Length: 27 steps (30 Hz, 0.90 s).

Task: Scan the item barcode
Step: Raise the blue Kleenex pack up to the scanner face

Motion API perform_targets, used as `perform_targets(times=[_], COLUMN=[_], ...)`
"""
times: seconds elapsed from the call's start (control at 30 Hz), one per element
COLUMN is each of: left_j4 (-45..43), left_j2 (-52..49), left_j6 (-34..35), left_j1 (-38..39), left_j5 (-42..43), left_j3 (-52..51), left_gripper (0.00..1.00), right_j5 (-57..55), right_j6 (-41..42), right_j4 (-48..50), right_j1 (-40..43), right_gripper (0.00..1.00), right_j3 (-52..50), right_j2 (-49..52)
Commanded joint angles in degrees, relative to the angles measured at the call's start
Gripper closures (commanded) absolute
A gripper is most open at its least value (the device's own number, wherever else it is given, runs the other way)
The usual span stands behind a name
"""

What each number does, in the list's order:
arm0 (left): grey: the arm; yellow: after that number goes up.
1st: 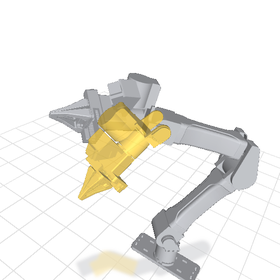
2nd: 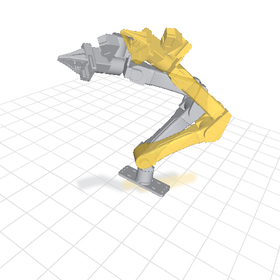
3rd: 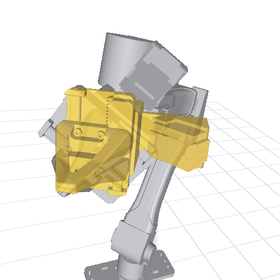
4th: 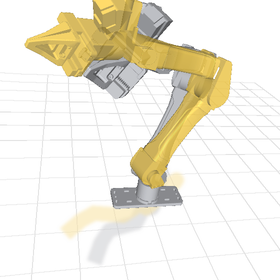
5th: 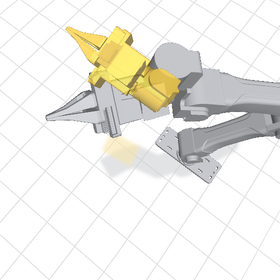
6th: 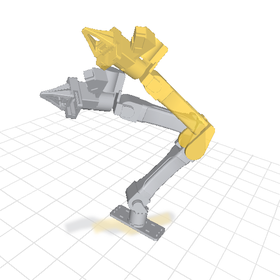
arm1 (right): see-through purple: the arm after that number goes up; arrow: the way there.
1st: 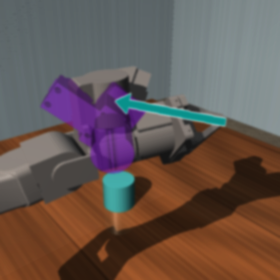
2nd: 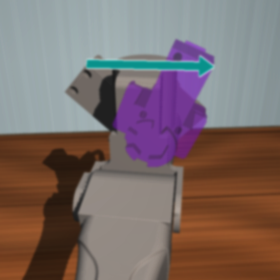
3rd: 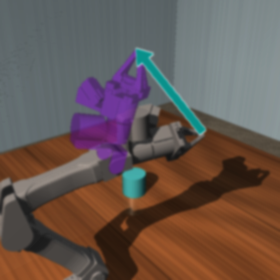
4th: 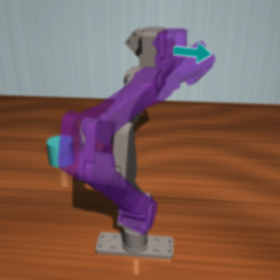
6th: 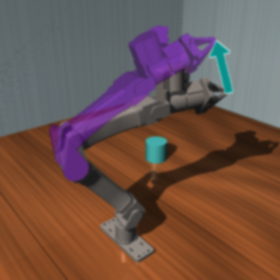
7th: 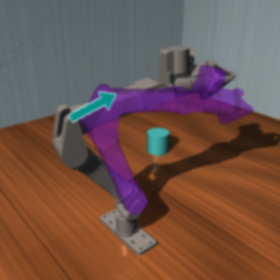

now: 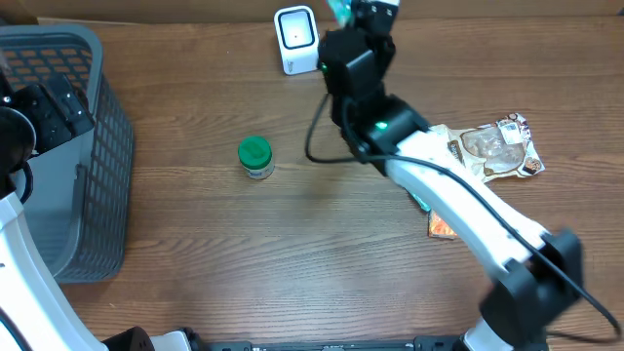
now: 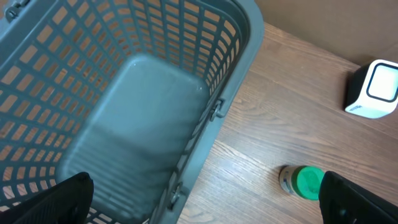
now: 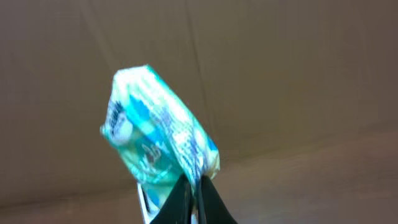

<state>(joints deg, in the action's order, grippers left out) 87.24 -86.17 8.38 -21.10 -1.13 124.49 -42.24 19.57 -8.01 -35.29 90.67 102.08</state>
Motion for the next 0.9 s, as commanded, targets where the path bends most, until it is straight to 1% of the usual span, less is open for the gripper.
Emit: perform_targets(times=[0.0, 0.1, 0.23, 0.4, 0.6, 0.87], left_j4=[-0.22, -0.20, -0.20, -0.22, -0.20, -0.20], left_j2=[-0.09, -0.07, -0.09, -0.09, -0.09, -0.09], left_j6=[-0.90, -0.90, -0.90, -0.90, -0.90, -0.90], left_j1=[-0.24, -0.26, -0.24, -0.24, -0.24, -0.24], left_j5=[-0.37, -0.37, -0.37, -0.37, -0.37, -0.37], left_j3=[0.39, 0.39, 0.39, 0.39, 0.39, 0.39], left_gripper=[0.01, 0.00, 0.00, 0.00, 0.00, 0.00], right_j5=[-6.56, -5.46, 0.61, 3.85, 4.83, 10.05], right_j6=[-12.15, -20.92, -33.73, -42.82, -43.41, -43.50], right_j4=[11.04, 21.75, 33.57, 43.56, 44.19, 43.10], right_j1=[0.37, 0.37, 0.35, 0.35, 0.35, 0.37], right_gripper=[0.96, 0.96, 0.96, 0.96, 0.96, 0.96], right_j3=[0.42, 0.42, 0.42, 0.42, 0.42, 0.42], right_j2=[8.79, 14.95, 22.71, 30.01, 31.87, 32.00])
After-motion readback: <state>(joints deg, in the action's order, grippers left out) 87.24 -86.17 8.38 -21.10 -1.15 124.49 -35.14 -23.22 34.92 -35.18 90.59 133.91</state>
